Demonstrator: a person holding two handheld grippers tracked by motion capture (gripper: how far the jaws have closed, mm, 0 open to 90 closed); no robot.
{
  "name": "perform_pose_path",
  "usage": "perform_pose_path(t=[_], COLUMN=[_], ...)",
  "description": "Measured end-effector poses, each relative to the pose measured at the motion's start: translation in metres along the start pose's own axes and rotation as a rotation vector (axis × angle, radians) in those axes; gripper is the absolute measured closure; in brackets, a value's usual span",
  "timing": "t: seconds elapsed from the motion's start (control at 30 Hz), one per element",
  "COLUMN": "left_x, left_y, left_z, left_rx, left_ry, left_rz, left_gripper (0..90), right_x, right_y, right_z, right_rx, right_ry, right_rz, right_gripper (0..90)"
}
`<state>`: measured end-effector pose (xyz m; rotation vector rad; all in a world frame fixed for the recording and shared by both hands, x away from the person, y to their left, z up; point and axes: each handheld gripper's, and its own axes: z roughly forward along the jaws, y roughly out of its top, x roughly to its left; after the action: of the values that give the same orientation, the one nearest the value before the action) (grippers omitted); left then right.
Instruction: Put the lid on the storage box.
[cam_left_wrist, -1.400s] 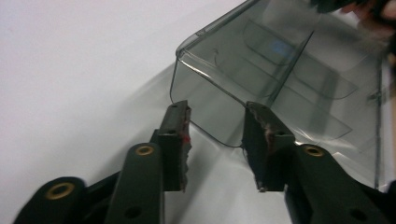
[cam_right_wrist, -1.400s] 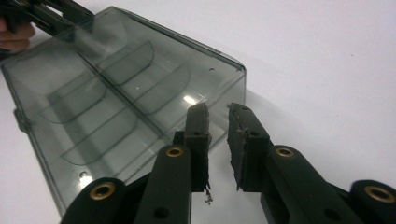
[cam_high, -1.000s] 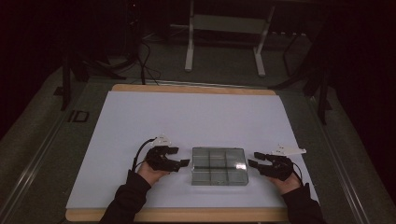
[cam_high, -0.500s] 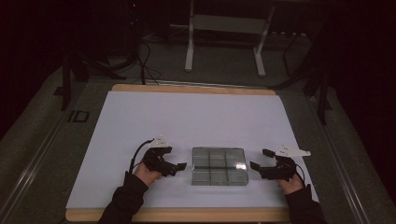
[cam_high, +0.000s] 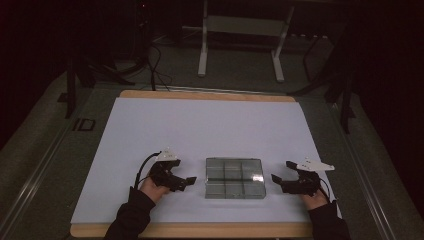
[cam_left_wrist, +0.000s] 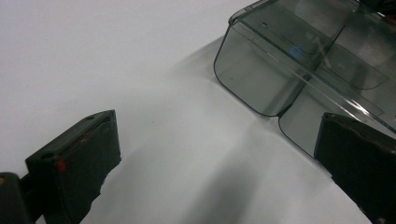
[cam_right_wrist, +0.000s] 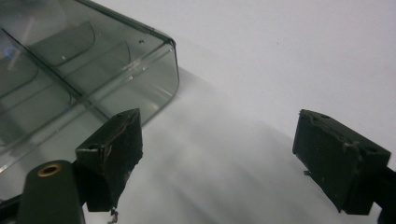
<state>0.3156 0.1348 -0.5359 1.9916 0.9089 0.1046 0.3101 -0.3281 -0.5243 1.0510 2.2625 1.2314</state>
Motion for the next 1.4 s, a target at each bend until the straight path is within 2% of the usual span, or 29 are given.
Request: perform_pose_path(t=[0.23, 0.33, 0.67, 0.83, 1.0, 1.2, 1.4], left_x=[-0.002, 0.000, 0.004, 0.007, 0.007, 0.008, 0.008], left_y=[-0.004, -0.008, -0.015, -0.021, -0.025, -0.029, -0.030], left_z=[-0.008, -0.012, -0.027, -0.030, -0.034, -0.036, -0.036], left_rx=[-0.005, -0.007, -0.013, -0.022, -0.033, -0.050, -0.054], left_ry=[0.020, 0.018, 0.070, 0.078, 0.112, 0.126, 0.123], left_rz=[0.004, -0.009, -0.011, -0.027, -0.026, -0.031, -0.027], left_gripper=[1.6, 1.6, 1.5, 1.5, 1.5, 1.6, 1.6], right_x=[-0.002, -0.003, -0.007, -0.009, -0.011, -0.012, -0.012], right_y=[-0.007, -0.010, -0.016, -0.018, -0.020, -0.021, -0.022], right_z=[-0.005, -0.007, -0.012, -0.015, -0.017, -0.019, -0.020], right_rx=[0.011, 0.019, 0.038, 0.032, 0.033, 0.021, 0.005], right_ry=[-0.023, -0.031, -0.051, -0.065, -0.081, -0.094, -0.102], right_rz=[0.004, 0.004, 0.003, 0.011, 0.005, 0.007, 0.019], right_gripper=[15.7, 15.8, 15.8, 15.8, 15.8, 15.8, 15.8])
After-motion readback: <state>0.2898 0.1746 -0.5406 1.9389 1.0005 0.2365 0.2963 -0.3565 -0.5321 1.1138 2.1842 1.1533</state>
